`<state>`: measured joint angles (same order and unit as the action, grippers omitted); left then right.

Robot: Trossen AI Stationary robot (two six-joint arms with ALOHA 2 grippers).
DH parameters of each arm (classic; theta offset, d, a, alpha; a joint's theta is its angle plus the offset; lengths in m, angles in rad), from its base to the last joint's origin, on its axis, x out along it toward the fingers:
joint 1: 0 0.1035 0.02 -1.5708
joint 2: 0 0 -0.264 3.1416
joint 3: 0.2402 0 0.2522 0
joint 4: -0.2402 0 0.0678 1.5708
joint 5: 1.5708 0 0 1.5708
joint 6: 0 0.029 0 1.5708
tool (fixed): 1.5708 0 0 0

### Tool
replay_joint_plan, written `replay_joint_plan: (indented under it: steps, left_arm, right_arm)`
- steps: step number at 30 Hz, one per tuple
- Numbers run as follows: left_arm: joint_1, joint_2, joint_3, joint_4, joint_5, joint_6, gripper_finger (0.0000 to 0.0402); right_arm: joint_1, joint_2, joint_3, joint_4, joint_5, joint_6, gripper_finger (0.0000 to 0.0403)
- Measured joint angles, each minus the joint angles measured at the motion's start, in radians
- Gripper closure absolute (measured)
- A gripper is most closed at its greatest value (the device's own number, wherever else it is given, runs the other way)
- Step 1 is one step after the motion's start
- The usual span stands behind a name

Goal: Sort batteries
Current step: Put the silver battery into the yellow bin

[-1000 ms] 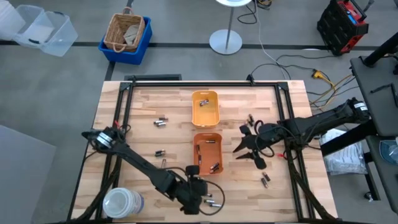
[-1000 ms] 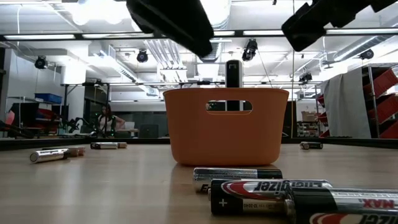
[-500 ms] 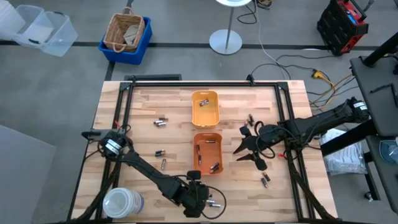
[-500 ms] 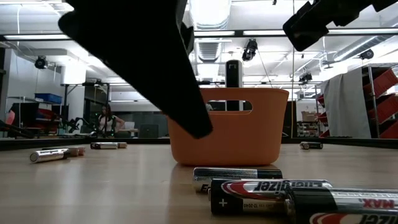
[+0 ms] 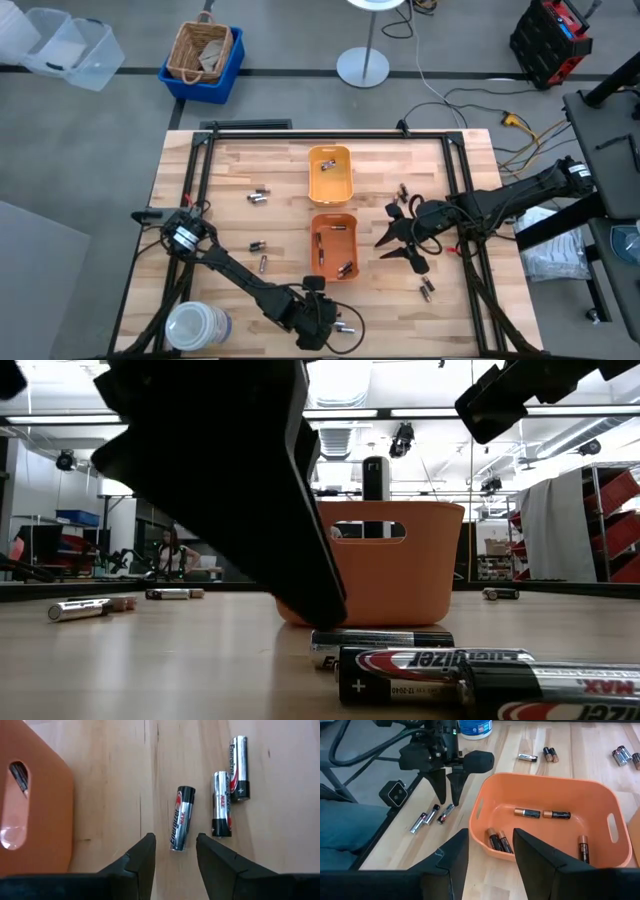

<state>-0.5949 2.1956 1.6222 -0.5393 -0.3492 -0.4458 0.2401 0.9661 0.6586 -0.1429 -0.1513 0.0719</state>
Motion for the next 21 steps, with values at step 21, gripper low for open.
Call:
replay_joint_plan:
  steps: [21]
  left_arm:
    - [0.0,0.0,-0.004,0.011,0.0,0.055,0.0231]
  right_arm:
    - [0.0,0.0,0.0,0.002,0.0,0.009,0.0249]
